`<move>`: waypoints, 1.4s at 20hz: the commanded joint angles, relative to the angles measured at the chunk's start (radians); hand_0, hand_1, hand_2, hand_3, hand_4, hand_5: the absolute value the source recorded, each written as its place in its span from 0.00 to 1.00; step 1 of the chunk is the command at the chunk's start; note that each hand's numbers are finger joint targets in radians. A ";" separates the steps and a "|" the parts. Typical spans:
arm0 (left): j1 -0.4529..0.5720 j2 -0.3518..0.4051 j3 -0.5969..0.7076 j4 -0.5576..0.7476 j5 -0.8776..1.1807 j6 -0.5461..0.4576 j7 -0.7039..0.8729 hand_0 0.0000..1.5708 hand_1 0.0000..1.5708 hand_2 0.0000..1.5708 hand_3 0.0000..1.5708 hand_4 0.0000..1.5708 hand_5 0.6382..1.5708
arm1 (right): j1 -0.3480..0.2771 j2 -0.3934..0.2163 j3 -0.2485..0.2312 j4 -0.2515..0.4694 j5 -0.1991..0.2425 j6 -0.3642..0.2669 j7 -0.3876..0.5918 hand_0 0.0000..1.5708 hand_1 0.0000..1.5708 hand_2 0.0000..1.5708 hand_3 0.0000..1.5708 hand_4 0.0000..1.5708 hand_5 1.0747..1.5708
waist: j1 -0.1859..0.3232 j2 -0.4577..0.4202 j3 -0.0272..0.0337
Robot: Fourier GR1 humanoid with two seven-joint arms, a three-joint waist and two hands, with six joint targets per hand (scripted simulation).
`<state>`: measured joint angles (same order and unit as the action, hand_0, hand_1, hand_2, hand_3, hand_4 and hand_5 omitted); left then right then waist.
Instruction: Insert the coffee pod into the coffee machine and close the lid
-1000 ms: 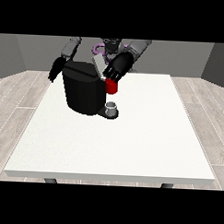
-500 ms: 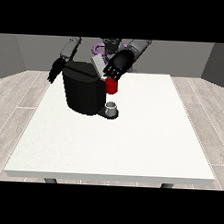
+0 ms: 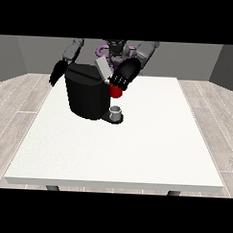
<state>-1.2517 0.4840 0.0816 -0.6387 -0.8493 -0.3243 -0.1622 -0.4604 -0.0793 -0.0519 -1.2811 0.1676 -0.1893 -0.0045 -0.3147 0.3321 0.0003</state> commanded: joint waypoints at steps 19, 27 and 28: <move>-0.066 0.045 0.003 -0.008 -0.048 0.097 -0.116 0.69 0.69 0.68 0.51 0.00 1.00 | -0.068 0.004 -0.004 -0.004 0.014 -0.024 0.021 0.00 0.00 0.00 0.00 0.00 1.00 | -0.010 0.093 0.0002; -0.057 0.042 0.003 -0.001 -0.085 0.150 -0.078 0.00 0.00 0.43 0.34 0.00 1.00 | -0.067 -0.023 -0.011 -0.009 0.009 0.004 0.024 0.00 0.00 0.00 0.00 0.10 1.00 | -0.027 0.090 0.0003; -0.044 0.066 0.017 0.025 -0.074 0.138 -0.117 0.00 0.00 0.40 0.32 0.00 1.00 | -0.048 -0.003 0.021 -0.040 0.049 -0.031 0.069 0.00 0.00 0.00 0.00 0.10 1.00 | -0.029 0.080 -0.0003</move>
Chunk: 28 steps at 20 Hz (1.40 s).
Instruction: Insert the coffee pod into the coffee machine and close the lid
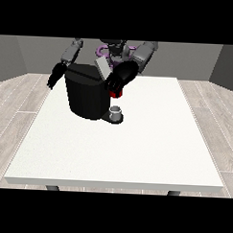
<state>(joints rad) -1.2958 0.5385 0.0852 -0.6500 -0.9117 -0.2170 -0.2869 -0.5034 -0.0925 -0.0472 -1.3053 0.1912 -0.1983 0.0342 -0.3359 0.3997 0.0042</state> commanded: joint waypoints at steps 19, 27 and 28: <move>0.200 -0.188 -0.037 -0.053 0.012 -0.032 0.054 0.00 0.00 0.05 0.00 0.00 1.00 | 0.135 -0.044 -0.123 0.204 -0.071 0.015 -0.074 0.00 0.00 0.00 0.00 0.00 1.00 | 0.204 -0.242 -0.0038; 0.419 -0.439 0.241 -0.058 0.391 -0.038 -0.018 0.00 0.00 0.00 0.00 0.30 1.00 | 0.316 -0.041 -0.151 0.253 -0.076 0.003 -0.132 0.00 0.00 0.00 0.00 0.00 1.00 | 0.363 -0.433 -0.0057; 0.462 -0.449 0.308 -0.039 0.457 -0.036 -0.038 0.00 0.00 0.00 0.00 0.26 1.00 | 0.318 -0.031 -0.140 0.225 -0.070 -0.007 -0.100 0.00 0.00 0.00 0.00 0.00 1.00 | 0.364 -0.451 -0.0095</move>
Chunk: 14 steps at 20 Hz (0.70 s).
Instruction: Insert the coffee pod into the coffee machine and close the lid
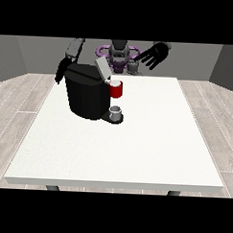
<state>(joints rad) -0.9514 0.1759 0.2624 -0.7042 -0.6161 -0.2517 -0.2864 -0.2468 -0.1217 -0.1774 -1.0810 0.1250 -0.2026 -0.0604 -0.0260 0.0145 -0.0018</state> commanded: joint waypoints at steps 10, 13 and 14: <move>0.419 -0.170 0.113 -0.003 0.214 -0.013 0.002 0.00 0.00 0.00 0.00 0.28 1.00 | 0.153 0.052 0.075 -0.104 -0.009 0.061 0.027 0.00 0.00 0.00 0.00 0.00 1.00 | 0.077 -0.316 0.0013; 0.451 -0.175 0.097 -0.018 0.218 -0.025 -0.032 0.00 0.00 0.00 0.00 0.27 1.00 | 0.070 0.046 0.075 -0.137 -0.050 0.110 0.017 0.00 0.00 0.00 0.00 0.00 1.00 | 0.131 -0.316 0.0016; 0.436 -0.165 0.112 -0.030 0.242 -0.051 0.026 0.00 0.00 0.00 0.00 0.26 1.00 | 0.085 0.036 0.070 -0.148 -0.070 0.139 0.019 0.00 0.00 0.00 0.00 0.00 1.00 | 0.122 -0.322 0.0019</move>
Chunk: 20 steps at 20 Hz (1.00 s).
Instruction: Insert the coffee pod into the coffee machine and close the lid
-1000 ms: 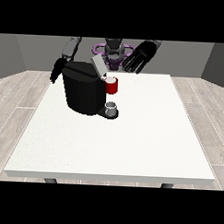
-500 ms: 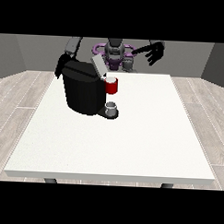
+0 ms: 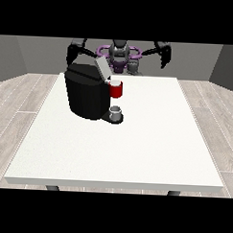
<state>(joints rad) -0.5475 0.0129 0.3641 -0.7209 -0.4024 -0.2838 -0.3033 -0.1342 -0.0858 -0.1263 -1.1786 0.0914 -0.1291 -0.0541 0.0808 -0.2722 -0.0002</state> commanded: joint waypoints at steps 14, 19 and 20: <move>0.149 0.003 -0.081 -0.259 0.165 -0.022 0.085 0.00 0.00 0.00 0.00 0.24 1.00 | -0.261 -0.089 0.003 -0.123 -0.048 0.122 0.152 0.00 0.00 0.00 0.00 0.00 1.00 | 0.049 0.098 0.0002; 0.189 -0.013 -0.171 -0.364 0.215 -0.027 0.144 0.00 0.00 0.00 0.00 0.22 1.00 | -0.325 -0.097 -0.073 -0.038 -0.128 0.132 0.181 0.00 0.00 0.00 0.00 0.00 1.00 | 0.120 0.121 0.0005; 0.188 -0.013 -0.180 -0.384 0.188 -0.014 0.122 0.00 0.00 0.00 0.00 0.22 1.00 | -0.340 -0.093 -0.081 -0.030 -0.140 0.129 0.170 0.00 0.00 0.00 0.00 0.05 1.00 | 0.113 0.153 0.0005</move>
<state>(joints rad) -0.3711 0.0051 0.2237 -1.0453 -0.2197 -0.3036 -0.1816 -0.4041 -0.1885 -0.1690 -1.2442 -0.0035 0.0115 0.0896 0.1728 -0.1765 0.0002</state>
